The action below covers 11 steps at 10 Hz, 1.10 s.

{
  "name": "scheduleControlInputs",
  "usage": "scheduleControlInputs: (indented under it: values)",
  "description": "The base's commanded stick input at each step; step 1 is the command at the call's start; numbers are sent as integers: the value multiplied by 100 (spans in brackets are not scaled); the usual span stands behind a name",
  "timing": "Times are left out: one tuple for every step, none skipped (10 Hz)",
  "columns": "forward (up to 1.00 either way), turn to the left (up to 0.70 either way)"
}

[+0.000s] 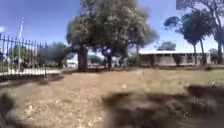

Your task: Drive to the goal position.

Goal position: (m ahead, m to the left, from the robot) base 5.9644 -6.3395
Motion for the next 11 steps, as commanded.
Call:
scheduleControlInputs:
  values:
    - [70, 0]
    - [70, 0]
    - [70, 0]
    - [70, 0]
    - [70, 0]
    - [70, 0]
    - [70, 0]
    - [70, 0]
    - [70, 0]
    - [70, 0]
    - [70, 0]
